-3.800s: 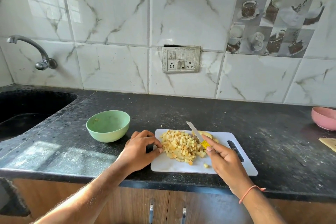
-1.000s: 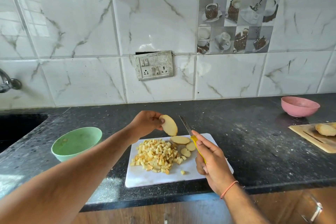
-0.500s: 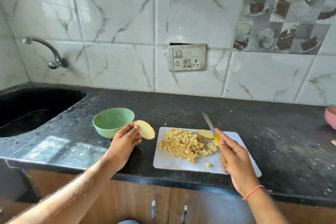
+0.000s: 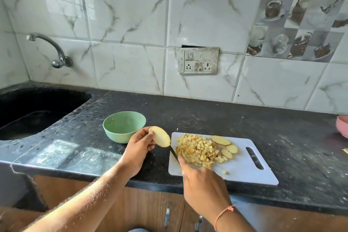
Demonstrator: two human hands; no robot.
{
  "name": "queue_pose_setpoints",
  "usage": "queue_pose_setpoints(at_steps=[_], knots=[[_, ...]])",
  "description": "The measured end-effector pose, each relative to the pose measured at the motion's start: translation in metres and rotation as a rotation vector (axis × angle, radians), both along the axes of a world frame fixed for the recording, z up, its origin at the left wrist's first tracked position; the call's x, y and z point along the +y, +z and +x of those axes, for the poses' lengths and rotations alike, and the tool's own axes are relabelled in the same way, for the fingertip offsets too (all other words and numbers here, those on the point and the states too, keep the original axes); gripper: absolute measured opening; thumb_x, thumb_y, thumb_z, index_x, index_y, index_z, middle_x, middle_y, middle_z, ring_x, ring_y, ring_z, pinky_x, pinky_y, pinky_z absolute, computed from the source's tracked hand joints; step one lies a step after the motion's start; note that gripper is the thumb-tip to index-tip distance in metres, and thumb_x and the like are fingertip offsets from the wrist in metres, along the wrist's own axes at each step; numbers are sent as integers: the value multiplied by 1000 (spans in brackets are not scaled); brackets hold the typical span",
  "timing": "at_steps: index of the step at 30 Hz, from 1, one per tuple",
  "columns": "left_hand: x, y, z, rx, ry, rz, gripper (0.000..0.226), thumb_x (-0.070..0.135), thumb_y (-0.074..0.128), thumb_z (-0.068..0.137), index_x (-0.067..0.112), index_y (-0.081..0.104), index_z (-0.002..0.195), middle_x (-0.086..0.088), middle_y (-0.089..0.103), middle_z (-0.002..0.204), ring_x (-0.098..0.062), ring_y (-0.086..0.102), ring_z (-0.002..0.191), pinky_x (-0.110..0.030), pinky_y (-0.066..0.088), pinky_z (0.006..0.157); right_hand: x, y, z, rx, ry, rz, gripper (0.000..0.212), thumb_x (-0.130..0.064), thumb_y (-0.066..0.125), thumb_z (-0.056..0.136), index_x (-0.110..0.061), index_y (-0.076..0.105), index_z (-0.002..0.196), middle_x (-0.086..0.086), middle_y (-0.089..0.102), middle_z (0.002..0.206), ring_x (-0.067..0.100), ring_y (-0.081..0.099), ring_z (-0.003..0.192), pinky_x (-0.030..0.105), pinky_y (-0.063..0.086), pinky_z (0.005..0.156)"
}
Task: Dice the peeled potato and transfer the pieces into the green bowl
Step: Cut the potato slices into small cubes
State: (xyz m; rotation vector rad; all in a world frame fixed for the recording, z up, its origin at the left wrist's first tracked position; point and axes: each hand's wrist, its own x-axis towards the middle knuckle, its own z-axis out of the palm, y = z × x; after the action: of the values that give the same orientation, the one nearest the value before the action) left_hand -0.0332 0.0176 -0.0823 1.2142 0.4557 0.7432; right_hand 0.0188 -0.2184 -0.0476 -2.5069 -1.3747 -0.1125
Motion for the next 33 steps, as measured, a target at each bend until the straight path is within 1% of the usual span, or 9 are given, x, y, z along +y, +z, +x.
queue_pose_setpoints(at_steps=[3, 9, 14, 19, 20, 22, 24, 29, 33], knots=[[0, -1, 0, 9, -8, 16, 17, 10, 56, 108, 11, 70, 119, -6, 68, 100, -14, 56, 85, -28, 47, 77, 4, -1, -5, -38, -24, -113, 62, -28, 33, 106, -36, 13, 164, 10, 70, 101, 30, 66, 90, 34, 40, 64], [2, -5, 2, 45, 1, 106, 24, 12, 57, 108, 22, 74, 122, 0, 77, 115, -13, 64, 100, -36, 50, 86, 5, -4, -1, -87, -135, -194, 68, -15, 35, 102, -30, 13, 165, 10, 68, 104, 29, 65, 91, 37, 52, 76], [-7, -3, 2, 91, -26, 241, 24, 9, 61, 106, 22, 77, 118, 2, 80, 106, -4, 66, 90, -18, 51, 79, 2, -4, 1, -87, -188, -169, 67, -16, 36, 102, -33, 14, 164, 8, 71, 105, 29, 67, 93, 38, 54, 78], [-12, -7, 4, 216, -120, 495, 21, 21, 67, 102, 34, 80, 113, -7, 79, 98, -12, 66, 85, -41, 58, 83, 2, -4, 3, -102, -221, -147, 67, -15, 34, 103, -34, 14, 164, 6, 72, 105, 25, 68, 92, 36, 54, 75], [-14, -7, 4, 270, -125, 585, 20, 25, 67, 102, 36, 79, 113, -2, 79, 94, -9, 66, 81, -38, 57, 78, 1, -3, 4, -98, -226, -147, 67, -15, 34, 103, -35, 14, 163, 6, 73, 105, 25, 68, 92, 36, 54, 75], [-18, -7, 6, 359, -102, 750, 19, 25, 67, 102, 37, 78, 111, 9, 76, 82, 2, 60, 68, -20, 48, 64, 0, -1, 6, -98, -237, -155, 68, -14, 34, 102, -35, 13, 163, 6, 72, 105, 25, 69, 92, 37, 54, 75], [-22, -4, 7, 416, -65, 841, 19, 25, 66, 102, 37, 76, 113, 14, 67, 76, 4, 56, 64, -11, 41, 60, -1, -2, 9, -105, -246, -155, 69, -15, 35, 101, -35, 14, 163, 7, 73, 103, 26, 69, 91, 37, 55, 75], [-18, -7, 11, 473, -29, 924, 33, 36, 73, 94, 31, 75, 126, 18, 64, 106, 4, 62, 96, -5, 43, 79, -4, -4, 14, -87, -208, -103, 63, -24, 37, 104, -37, 20, 163, 4, 73, 101, 25, 70, 90, 38, 55, 73], [4, 3, 6, 584, -253, 920, 66, 67, 73, 72, 39, 68, 132, 22, 64, 119, 1, 59, 108, -11, 45, 84, -7, 0, 14, -29, -153, 4, 56, -32, 35, 107, -38, 26, 161, -1, 73, 98, 19, 68, 86, 34, 52, 70]])
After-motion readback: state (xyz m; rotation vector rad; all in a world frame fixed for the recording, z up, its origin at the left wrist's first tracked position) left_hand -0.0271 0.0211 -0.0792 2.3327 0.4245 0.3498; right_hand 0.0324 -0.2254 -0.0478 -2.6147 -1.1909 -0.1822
